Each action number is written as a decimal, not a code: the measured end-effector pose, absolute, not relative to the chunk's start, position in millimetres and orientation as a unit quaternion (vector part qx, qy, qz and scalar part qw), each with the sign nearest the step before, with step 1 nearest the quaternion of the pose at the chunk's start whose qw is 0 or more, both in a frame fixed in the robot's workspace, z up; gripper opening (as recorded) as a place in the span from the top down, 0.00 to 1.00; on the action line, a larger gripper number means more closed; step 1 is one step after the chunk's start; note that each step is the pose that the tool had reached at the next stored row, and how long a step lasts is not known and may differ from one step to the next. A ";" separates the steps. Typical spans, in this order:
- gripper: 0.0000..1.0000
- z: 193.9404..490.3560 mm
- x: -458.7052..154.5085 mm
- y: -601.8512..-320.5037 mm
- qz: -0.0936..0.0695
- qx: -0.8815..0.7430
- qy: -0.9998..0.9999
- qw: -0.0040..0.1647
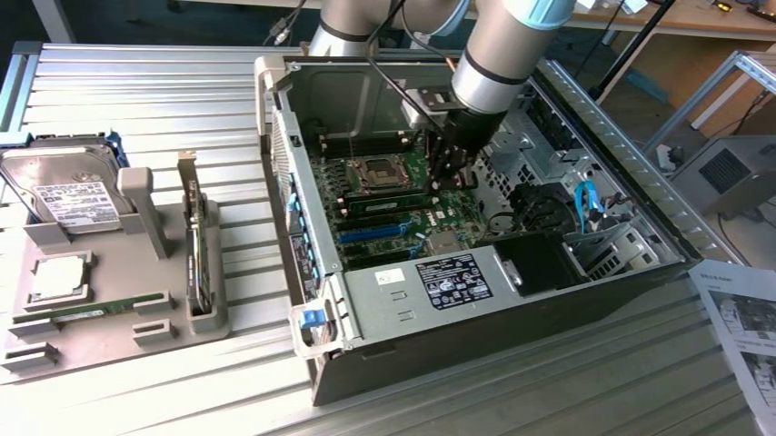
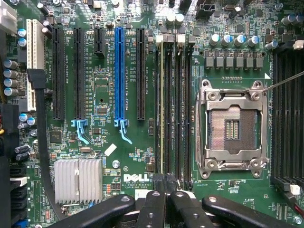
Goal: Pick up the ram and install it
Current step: 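Press down the ram until it locks into place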
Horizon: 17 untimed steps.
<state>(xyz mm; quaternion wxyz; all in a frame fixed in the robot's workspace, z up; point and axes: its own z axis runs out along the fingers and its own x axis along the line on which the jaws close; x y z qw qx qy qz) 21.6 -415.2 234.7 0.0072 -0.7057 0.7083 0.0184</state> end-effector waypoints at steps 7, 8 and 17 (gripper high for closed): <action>0.89 233.2 21.6 -415.2 0.018 -0.706 0.708 0.007; 0.89 232.8 21.6 -415.2 0.018 -0.706 0.708 0.007; 0.89 232.0 21.6 -415.2 0.018 -0.706 0.708 0.007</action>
